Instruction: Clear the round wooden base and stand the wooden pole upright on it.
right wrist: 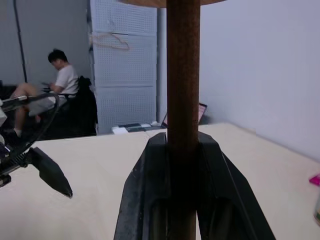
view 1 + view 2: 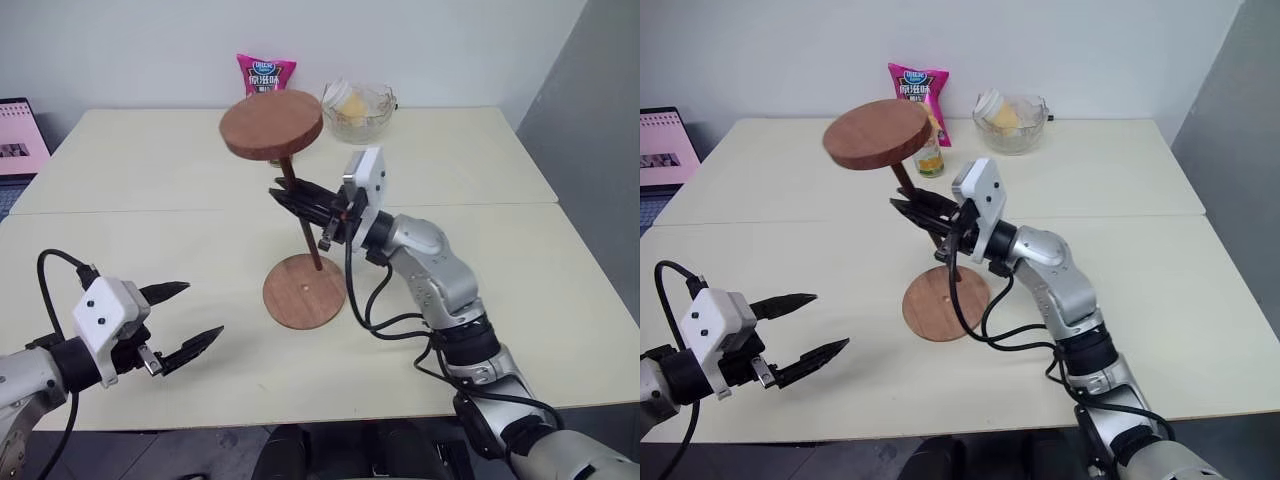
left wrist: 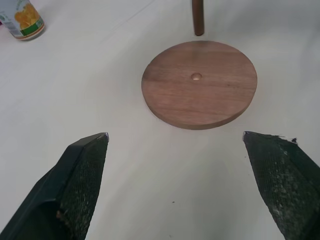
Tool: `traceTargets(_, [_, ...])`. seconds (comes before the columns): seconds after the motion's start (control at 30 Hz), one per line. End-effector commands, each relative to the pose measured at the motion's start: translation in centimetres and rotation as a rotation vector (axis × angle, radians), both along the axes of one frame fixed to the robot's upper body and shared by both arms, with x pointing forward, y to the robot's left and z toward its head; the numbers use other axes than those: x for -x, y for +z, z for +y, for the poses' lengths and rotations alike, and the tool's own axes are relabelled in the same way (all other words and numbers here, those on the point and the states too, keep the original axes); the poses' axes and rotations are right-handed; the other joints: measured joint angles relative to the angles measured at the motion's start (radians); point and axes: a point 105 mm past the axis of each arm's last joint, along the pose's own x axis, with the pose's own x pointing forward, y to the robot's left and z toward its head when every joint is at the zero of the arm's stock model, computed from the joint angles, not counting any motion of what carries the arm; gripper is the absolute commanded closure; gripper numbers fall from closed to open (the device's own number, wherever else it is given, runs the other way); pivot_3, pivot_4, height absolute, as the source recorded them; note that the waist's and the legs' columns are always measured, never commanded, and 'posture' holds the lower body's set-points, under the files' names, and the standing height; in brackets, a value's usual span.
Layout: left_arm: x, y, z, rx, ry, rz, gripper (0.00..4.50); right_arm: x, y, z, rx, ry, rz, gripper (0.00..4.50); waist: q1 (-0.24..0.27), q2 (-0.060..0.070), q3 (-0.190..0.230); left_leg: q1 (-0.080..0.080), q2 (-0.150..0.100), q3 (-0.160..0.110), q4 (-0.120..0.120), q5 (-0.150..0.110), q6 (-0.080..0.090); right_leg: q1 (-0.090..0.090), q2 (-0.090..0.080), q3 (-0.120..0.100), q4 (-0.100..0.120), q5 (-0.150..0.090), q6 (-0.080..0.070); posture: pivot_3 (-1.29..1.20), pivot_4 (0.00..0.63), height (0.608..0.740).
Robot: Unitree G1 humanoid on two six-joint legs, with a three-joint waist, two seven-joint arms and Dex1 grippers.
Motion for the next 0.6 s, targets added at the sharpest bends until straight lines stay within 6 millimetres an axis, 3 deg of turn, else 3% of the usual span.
traceTargets(0.03, [-0.1,0.4,0.0,-0.006,-0.020,-0.010,0.00,0.4,0.6,0.7,-0.047,0.012,-0.062,4.24,0.000,0.000,0.000,0.000,0.000,0.000,0.000,0.000,0.000,0.000,0.000,0.000,0.000,0.000,0.000,0.00,0.150,0.740])
traceTargets(0.2, [-0.6,0.3,-0.7,0.007,-0.053,0.010,0.00,0.8,-0.7,1.5,-0.045,0.047,-0.062,4.24,0.000,0.000,0.000,0.000,0.000,0.000,0.000,0.000,0.000,0.000,0.000,0.000,0.000,0.000,0.000,0.00,0.150,0.740])
traceTargets(0.6, [-0.9,0.1,-1.7,0.014,-0.119,0.069,0.00,1.0,-2.6,1.0,-0.059,0.059,-0.050,4.24,0.000,-0.001,0.000,0.001,0.000,0.000,0.000,0.000,0.000,0.000,0.000,0.000,0.000,0.000,0.000,0.00,0.150,0.740])
